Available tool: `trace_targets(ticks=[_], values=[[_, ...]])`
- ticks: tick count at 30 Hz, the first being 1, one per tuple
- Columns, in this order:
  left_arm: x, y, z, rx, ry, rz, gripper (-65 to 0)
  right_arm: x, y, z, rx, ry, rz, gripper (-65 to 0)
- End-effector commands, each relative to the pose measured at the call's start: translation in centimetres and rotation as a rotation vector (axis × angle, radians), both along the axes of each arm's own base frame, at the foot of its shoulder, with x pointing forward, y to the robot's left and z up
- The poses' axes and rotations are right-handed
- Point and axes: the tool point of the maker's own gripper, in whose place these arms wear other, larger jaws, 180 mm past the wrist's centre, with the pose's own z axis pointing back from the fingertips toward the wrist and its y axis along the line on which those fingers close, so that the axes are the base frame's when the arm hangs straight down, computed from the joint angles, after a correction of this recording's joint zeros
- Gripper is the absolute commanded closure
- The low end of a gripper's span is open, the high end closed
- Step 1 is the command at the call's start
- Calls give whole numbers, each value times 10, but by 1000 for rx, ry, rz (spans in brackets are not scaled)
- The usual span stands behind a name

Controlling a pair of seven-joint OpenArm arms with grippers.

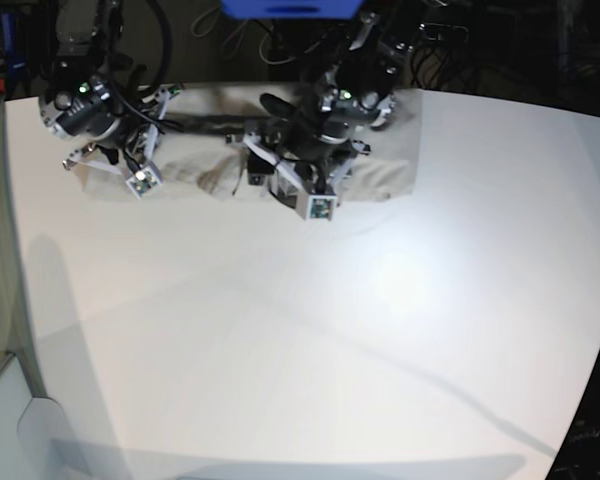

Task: Layout the t-shirt on the table in an organized manner, then fold the t-shirt properly
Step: 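Fold the strip end held by the left gripper toward the right gripper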

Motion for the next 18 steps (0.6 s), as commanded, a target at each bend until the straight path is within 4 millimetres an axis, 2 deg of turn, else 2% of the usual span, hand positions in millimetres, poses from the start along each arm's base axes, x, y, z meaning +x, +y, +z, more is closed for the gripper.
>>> trace_targets(ticks=[1, 4, 8, 11, 12, 16, 18], values=[[10, -4, 21, -43, -57, 25, -332, 6, 0, 7, 2, -32, 8, 0], [18, -2, 48, -78, -133, 41, -277, 6, 0, 7, 2, -32, 8, 0], [26, 14, 62, -62, -219, 66, -161, 6, 0, 7, 2, -32, 8, 0], [40, 46, 63, -28, -259, 149, -43, 7, 0, 7, 3, -33, 8, 0], [43, 62, 59, -11, -254, 196, -13, 7, 0, 7, 3, -33, 8, 0], [53, 122, 51, 39, -237, 373, -4, 6, 0, 5, 6, -29, 7, 0], [54, 140, 49, 55, -234, 423, -1, 10, 1, 3, 10, -28, 5, 0]])
